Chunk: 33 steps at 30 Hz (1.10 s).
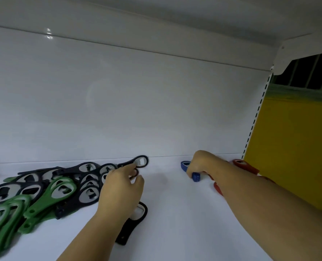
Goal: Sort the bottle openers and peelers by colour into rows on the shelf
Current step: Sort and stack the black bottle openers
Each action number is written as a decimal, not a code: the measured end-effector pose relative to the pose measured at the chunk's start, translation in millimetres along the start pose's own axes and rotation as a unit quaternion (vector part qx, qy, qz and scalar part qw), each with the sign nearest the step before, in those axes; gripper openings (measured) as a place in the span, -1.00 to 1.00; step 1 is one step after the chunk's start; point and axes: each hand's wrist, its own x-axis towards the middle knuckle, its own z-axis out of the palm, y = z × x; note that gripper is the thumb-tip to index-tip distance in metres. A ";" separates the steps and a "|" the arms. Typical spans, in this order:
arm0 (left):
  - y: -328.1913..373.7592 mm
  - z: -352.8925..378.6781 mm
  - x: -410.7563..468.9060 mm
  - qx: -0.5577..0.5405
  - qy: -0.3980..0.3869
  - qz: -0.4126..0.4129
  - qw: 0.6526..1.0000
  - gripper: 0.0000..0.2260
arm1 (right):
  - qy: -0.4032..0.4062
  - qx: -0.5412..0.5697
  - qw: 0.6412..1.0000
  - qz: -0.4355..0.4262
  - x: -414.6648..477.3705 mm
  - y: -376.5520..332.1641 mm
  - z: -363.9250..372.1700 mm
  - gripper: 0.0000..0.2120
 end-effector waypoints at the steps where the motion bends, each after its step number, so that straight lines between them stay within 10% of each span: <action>1: 1.2 -3.0 0.4 -0.017 0.016 -0.008 1.000 -0.74 | -0.003 0.003 1.000 -0.005 0.8 0.6 -0.5 -0.77; 10: 1.7 -8.5 1.6 -0.078 0.043 -0.038 0.995 -0.72 | 0.149 0.002 0.984 -0.098 -24.1 2.9 4.8 -0.54; 22: -2.5 -20.8 -1.1 -0.163 0.081 -0.083 0.980 -0.76 | 0.074 0.338 0.899 -0.270 -76.9 -60.6 88.8 -0.67; 33: 4.0 -30.5 -0.1 -0.268 0.122 -0.114 0.949 -0.79 | -0.018 0.210 0.910 -0.357 -77.6 -51.8 81.7 -0.79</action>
